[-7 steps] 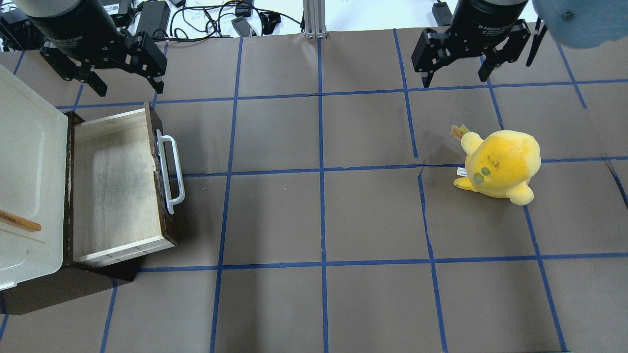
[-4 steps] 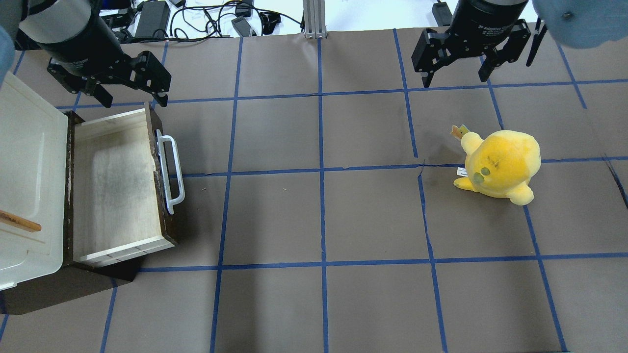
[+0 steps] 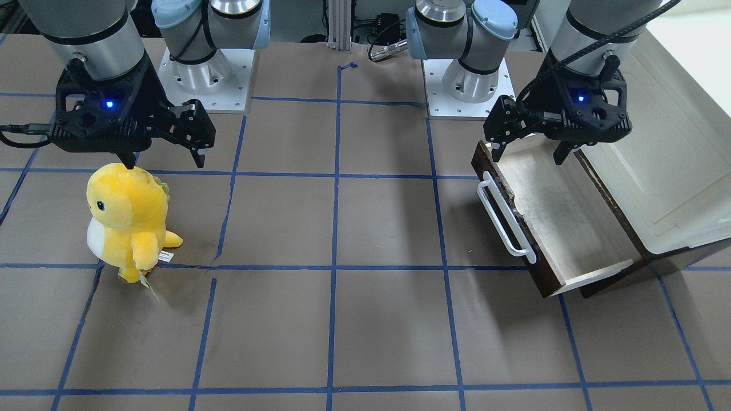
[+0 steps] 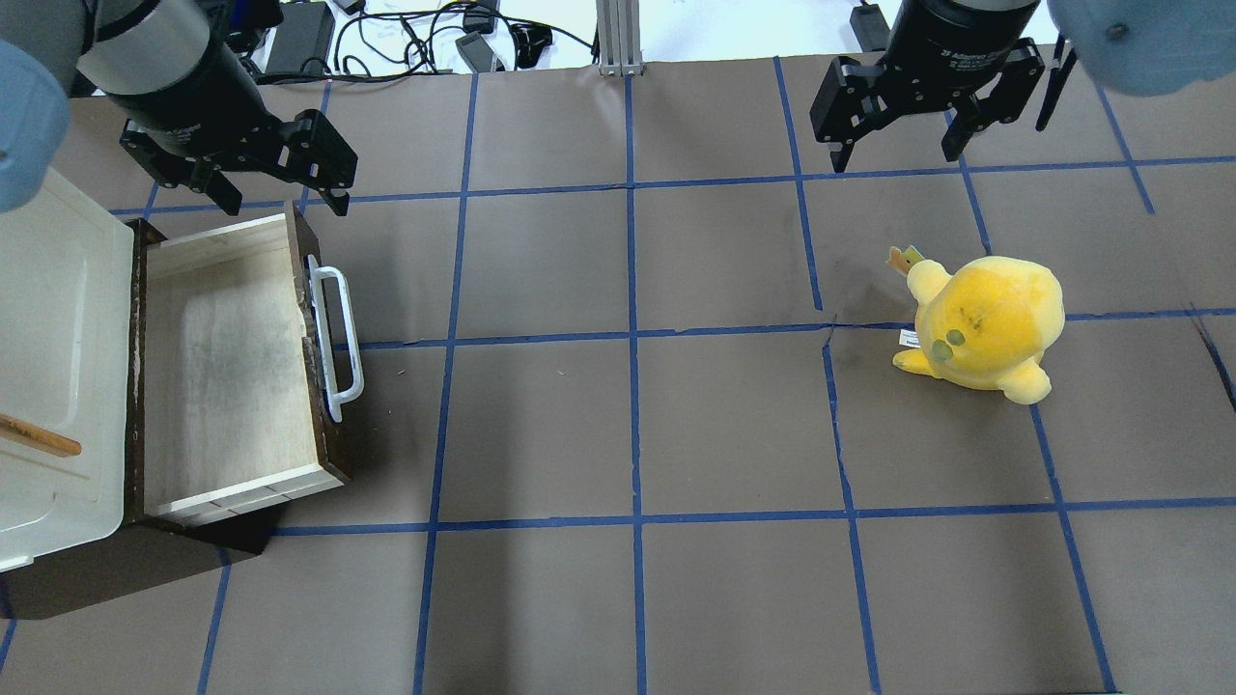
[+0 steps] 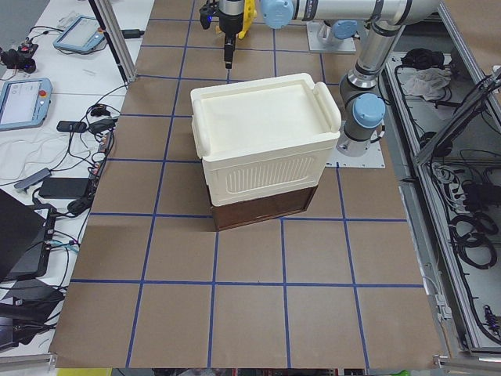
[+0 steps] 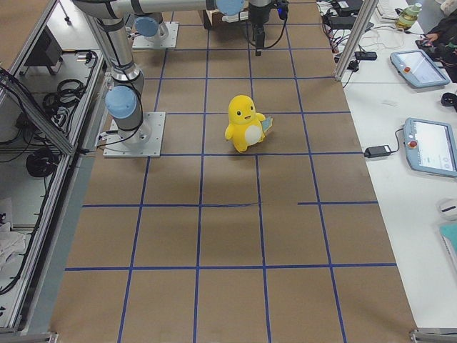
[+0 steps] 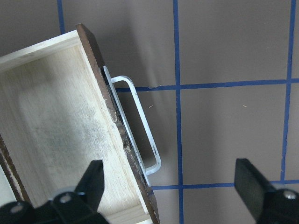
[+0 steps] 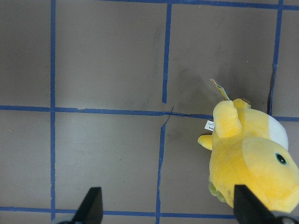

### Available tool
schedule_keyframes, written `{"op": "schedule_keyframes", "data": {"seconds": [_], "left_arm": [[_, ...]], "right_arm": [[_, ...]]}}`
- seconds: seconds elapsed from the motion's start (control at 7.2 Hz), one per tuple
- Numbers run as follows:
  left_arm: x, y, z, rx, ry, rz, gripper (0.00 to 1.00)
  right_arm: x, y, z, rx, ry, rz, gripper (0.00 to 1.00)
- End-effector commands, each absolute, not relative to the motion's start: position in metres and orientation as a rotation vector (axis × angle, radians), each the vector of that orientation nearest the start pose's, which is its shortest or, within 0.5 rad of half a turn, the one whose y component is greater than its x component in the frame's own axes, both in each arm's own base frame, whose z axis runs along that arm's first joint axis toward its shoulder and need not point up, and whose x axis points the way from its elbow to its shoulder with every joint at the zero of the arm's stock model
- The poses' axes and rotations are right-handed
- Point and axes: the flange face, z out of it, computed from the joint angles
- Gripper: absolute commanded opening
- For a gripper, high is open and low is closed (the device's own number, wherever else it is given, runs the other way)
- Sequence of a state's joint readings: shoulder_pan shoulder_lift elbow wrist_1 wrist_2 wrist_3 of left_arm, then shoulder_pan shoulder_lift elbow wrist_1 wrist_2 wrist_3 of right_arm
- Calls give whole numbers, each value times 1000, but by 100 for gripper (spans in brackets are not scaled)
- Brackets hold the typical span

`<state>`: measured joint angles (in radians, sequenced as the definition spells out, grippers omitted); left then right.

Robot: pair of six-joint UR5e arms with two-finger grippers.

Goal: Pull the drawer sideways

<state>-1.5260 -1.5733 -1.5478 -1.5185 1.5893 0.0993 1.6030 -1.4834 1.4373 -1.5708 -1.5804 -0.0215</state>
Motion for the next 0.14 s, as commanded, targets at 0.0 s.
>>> {"op": "schedule_keyframes", "data": {"seconds": [0.0], "left_arm": [[-114,-505,502,92,3114,-108,100]], "right_arm": [[149,-529,509,-84,3149,-73,100]]}}
